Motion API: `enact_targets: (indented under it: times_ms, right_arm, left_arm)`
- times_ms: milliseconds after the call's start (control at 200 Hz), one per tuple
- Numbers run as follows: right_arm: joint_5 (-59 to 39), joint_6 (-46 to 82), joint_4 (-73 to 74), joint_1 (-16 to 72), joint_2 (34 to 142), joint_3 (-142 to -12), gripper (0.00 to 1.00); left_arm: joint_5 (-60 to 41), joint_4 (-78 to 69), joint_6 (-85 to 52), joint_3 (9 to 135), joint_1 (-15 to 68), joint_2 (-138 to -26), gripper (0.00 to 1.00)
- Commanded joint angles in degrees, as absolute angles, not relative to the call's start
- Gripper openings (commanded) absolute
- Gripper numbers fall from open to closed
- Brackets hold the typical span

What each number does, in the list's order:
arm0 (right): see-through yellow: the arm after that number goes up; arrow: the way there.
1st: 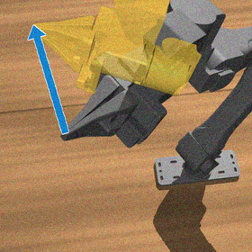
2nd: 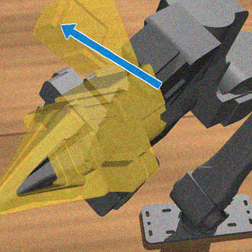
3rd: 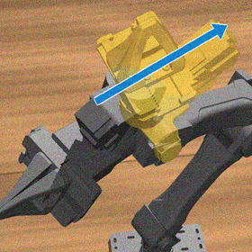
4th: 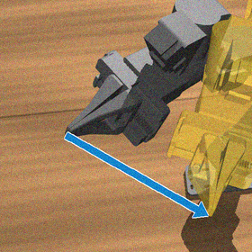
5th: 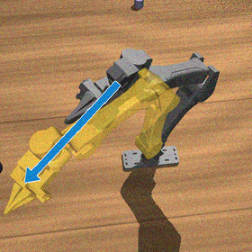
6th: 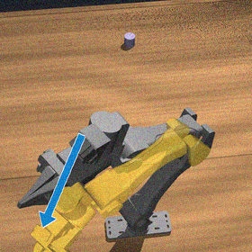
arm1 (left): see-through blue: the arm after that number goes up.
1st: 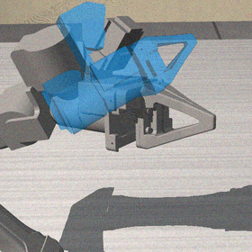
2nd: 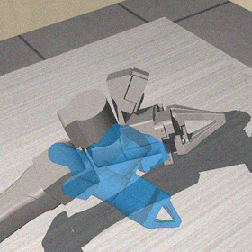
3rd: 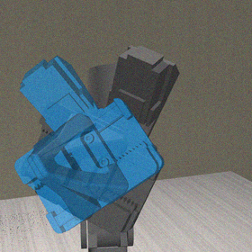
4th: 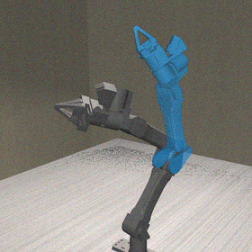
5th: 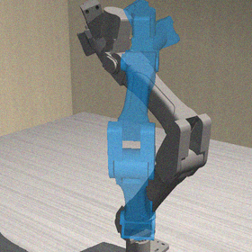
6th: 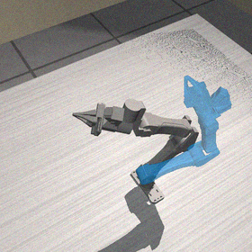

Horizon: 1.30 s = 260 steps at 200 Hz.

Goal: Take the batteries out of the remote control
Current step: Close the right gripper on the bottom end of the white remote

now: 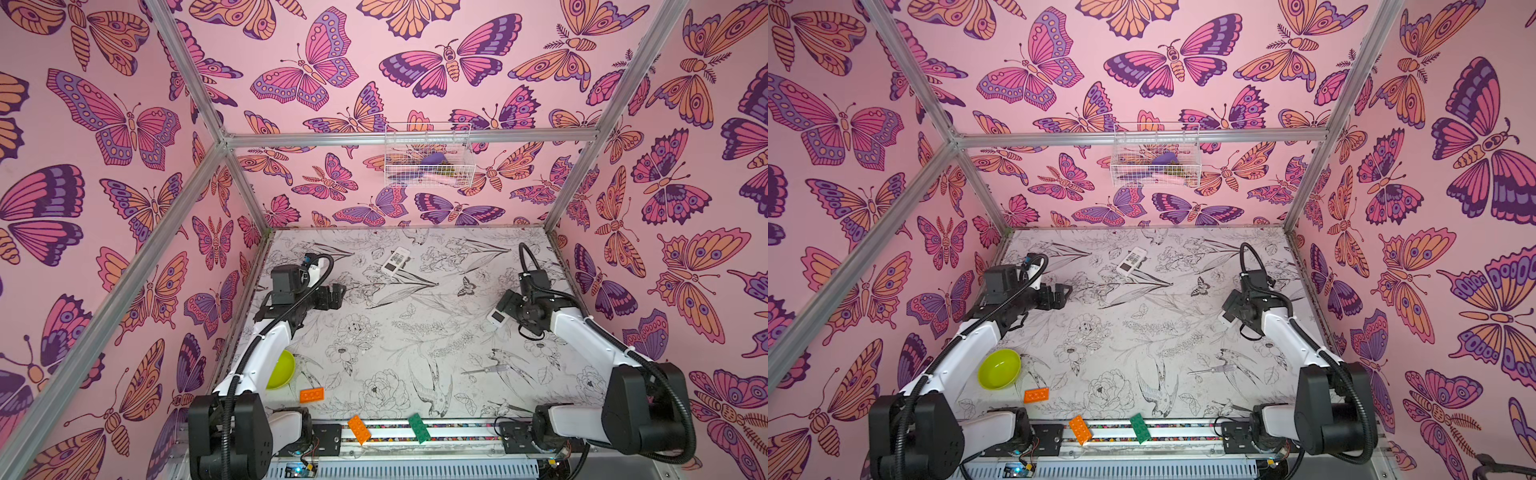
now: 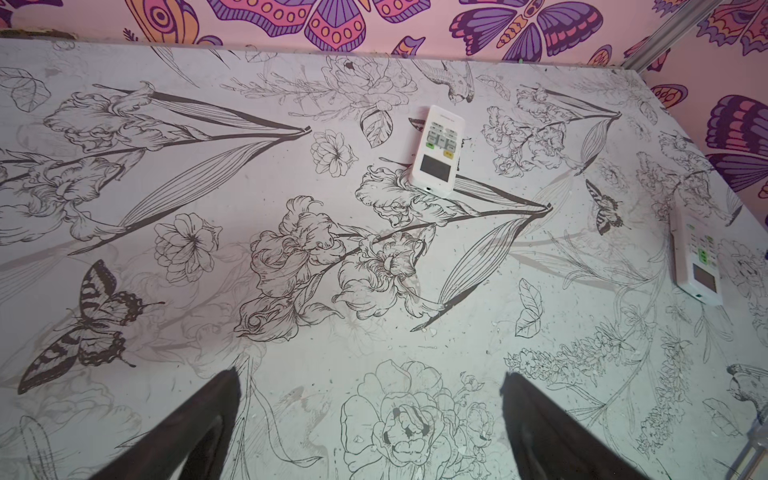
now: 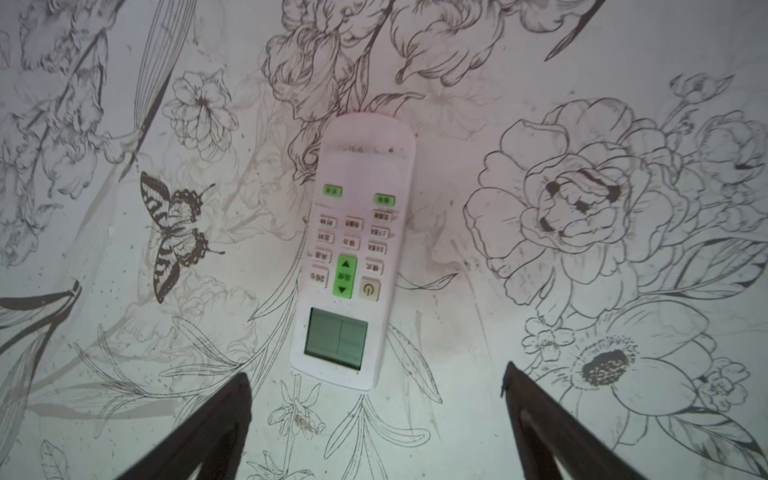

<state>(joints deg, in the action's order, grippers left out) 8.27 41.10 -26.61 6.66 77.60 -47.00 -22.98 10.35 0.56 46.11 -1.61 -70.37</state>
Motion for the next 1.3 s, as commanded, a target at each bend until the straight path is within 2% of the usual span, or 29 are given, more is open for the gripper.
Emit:
enact_targets:
  times_ms: [0, 220, 300, 396, 821, 876, 986, 1202, 1297]
  right_arm:
    - [10.9, 43.3, -29.5, 8.6, 80.4, -50.0, 0.95]
    - [11.7, 43.7, -30.6, 10.3, 87.9, -54.2, 0.94]
    - [11.5, 43.6, -29.2, 10.5, 89.4, -54.2, 0.89]
    - [11.8, 43.7, -29.6, 10.5, 92.3, -55.5, 0.88]
    - [12.4, 43.1, -26.6, 10.5, 97.8, -55.7, 0.81]
    - [12.4, 43.3, -27.8, 10.5, 99.0, -56.9, 0.79]
    - [11.8, 43.4, -25.9, 10.5, 99.2, -55.9, 0.68]
    - [10.8, 43.1, -24.0, 10.5, 98.6, -54.2, 0.66]
    - [10.8, 41.1, -22.6, 10.5, 98.4, -53.9, 0.60]
  left_arm:
    - [-24.9, 10.0, -0.2, 45.0, -2.0, -70.6, 1.00]
    - [-24.0, 10.1, 0.1, 44.6, -2.1, -69.9, 1.00]
    - [-23.8, 9.4, -0.1, 44.2, -2.0, -69.9, 1.00]
    - [-24.9, 9.4, -0.1, 44.2, -1.9, -69.8, 1.00]
    - [-25.0, 8.9, 0.3, 43.5, -2.0, -69.1, 1.00]
    - [-25.3, 9.5, 0.2, 43.8, -2.0, -69.1, 1.00]
    - [-24.7, 9.2, 0.2, 43.8, -1.9, -69.2, 1.00]
    - [-24.6, 9.8, 0.9, 44.2, -2.1, -69.0, 1.00]
    - [-24.8, 9.2, 1.3, 43.8, -2.0, -68.5, 1.00]
